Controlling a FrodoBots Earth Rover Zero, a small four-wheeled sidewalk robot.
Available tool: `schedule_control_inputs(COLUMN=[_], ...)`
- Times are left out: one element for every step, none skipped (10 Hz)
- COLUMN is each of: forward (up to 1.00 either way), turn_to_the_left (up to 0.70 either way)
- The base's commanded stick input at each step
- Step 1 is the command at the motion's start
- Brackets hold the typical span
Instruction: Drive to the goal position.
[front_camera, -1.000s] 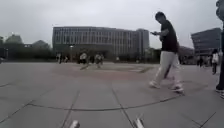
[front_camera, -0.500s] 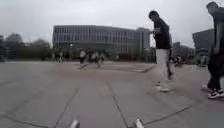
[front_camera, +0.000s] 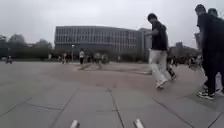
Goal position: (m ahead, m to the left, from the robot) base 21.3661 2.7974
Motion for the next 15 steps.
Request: schedule_control_inputs(forward=[0.85,0.85,0.85,0.85,0.85,0.85,0.85,0.85,0.85,0.85,0.85,0.85,0.85,0.85,0.85], turn_to_the_left=[-0.02,-0.02,-0.02,-0.02,-0.02,-0.02,-0.02,-0.02,-0.02,-0.02,-0.02,-0.02,-0.02,-0.02,-0.02])
